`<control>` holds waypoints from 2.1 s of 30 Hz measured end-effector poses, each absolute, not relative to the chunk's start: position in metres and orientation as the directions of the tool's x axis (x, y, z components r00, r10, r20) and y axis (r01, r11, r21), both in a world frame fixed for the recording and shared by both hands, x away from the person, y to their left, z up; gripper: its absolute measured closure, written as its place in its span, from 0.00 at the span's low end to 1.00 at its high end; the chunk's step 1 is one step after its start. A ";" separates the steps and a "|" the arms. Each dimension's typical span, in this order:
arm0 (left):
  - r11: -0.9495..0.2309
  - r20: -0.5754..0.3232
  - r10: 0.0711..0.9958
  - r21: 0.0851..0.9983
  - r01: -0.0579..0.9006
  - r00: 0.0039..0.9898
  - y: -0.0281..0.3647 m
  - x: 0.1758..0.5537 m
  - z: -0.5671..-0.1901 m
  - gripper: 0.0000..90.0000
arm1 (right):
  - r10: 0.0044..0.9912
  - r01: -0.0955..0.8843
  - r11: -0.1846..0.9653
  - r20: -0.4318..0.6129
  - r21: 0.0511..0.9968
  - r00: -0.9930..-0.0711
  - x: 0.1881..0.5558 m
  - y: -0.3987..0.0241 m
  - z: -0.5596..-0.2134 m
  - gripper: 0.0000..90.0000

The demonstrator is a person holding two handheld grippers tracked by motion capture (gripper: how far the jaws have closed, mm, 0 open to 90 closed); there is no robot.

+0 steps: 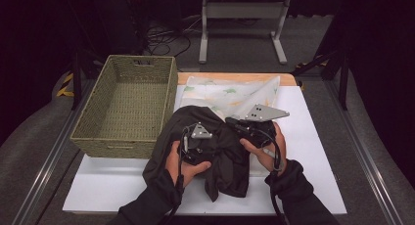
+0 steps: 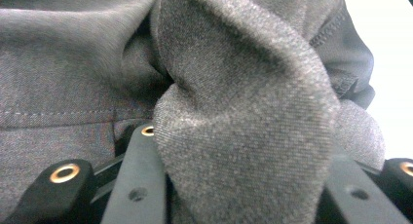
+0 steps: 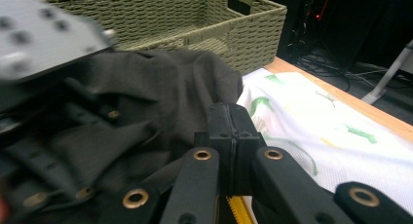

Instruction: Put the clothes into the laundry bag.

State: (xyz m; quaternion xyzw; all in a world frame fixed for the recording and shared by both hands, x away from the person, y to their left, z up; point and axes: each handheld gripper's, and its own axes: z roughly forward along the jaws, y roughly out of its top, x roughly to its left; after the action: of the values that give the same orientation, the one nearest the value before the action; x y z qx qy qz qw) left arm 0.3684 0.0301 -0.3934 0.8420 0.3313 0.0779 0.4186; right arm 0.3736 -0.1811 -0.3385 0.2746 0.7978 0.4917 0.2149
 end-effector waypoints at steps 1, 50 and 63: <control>-0.407 -0.159 0.639 0.761 0.506 0.753 0.029 0.370 -0.395 0.72 | 0.647 0.229 0.360 -0.064 0.904 -0.760 0.373 -0.181 -0.339 1.00; -0.572 -0.012 0.378 0.783 0.244 0.926 0.085 0.340 -0.420 0.09 | 0.602 0.283 0.454 -0.057 0.845 -0.796 0.362 -0.194 -0.381 1.00; -0.529 0.041 0.519 0.800 0.284 0.854 0.035 0.352 -0.418 0.28 | 0.588 0.284 0.436 -0.031 0.854 -0.808 0.360 -0.186 -0.384 1.00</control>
State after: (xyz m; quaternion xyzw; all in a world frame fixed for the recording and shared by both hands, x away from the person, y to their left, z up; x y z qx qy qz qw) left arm 0.3515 0.0353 -0.4179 0.8635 0.2322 0.1381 0.4258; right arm 0.3596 -0.1862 -0.3835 0.2625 0.8313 0.4614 0.1646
